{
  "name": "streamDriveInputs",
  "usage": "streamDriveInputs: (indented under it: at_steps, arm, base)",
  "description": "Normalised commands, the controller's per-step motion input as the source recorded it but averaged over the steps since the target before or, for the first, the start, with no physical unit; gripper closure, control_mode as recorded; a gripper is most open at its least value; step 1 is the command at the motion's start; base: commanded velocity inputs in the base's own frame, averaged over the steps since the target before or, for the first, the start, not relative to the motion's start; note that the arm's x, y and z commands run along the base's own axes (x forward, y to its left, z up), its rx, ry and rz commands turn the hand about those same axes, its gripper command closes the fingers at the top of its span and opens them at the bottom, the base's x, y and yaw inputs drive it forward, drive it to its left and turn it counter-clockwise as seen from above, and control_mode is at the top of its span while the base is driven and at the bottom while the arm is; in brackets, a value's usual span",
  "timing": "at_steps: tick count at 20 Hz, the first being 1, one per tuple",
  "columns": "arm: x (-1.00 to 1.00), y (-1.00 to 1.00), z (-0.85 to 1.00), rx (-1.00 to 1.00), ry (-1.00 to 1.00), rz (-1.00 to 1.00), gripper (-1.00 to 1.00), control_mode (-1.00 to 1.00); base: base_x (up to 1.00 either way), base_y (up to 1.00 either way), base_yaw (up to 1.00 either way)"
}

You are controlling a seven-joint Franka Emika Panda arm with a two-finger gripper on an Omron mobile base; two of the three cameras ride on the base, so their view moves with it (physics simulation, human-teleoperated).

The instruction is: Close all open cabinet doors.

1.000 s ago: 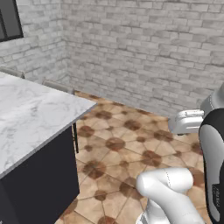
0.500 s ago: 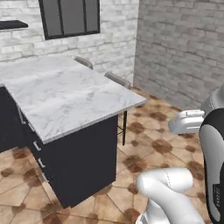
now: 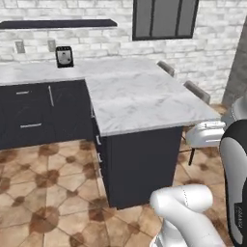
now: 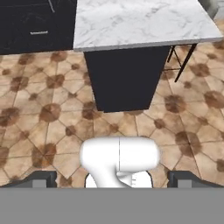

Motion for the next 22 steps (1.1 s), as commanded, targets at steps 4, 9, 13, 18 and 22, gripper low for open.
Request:
streamDriveInputs:
  at_steps: [4, 9, 13, 18, 22]
  arm:
    - [0.00, 0.00, 0.00, 0.00, 0.00, 0.00, -1.00, 1.00]
    - [0.00, 0.00, 0.00, 0.00, 0.00, 0.00, -1.00, 1.00]
    - [0.00, 0.00, 0.00, 0.00, 0.00, 0.00, -1.00, 1.00]
    - [0.00, 0.00, 0.00, 0.00, 0.00, 0.00, -1.00, 1.00]
    - [0.00, 0.00, 0.00, 0.00, 0.00, 0.00, -1.00, 1.00]
  base:
    - [0.09, 0.06, 0.63]
    - [0.10, 0.06, 0.62]
    - [0.14, 0.08, 0.61]
    - [0.16, 0.07, 0.62]
    - [0.26, 0.11, 0.62]
